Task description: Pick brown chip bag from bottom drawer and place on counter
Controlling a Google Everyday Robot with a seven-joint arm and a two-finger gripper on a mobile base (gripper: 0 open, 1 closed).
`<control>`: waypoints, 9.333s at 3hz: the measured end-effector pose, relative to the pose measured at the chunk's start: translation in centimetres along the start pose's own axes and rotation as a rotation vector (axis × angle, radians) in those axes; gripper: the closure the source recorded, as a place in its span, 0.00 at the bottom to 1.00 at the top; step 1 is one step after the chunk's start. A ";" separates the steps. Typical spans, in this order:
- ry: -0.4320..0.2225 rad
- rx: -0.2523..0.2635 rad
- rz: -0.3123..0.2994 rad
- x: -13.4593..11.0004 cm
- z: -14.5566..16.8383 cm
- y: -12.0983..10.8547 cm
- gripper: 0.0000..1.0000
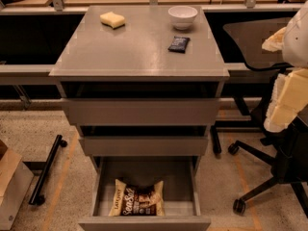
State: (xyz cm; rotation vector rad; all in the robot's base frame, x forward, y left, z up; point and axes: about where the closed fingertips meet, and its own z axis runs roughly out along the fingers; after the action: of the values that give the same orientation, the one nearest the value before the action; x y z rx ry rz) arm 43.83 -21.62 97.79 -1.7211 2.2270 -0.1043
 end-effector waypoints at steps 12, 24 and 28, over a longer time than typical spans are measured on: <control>-0.302 -0.248 0.284 -6.0 30.2 6.4 0.00; -0.424 -0.551 0.635 -10.0 72.6 10.9 0.00; -0.278 -0.664 0.844 -4.9 85.4 15.7 0.00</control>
Offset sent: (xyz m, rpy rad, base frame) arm 0.0184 -0.0019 -0.0316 0.0068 -0.0600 -0.0581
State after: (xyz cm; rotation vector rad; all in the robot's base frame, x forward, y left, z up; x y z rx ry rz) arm 55.62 -0.94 14.15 -0.7726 2.7015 1.0844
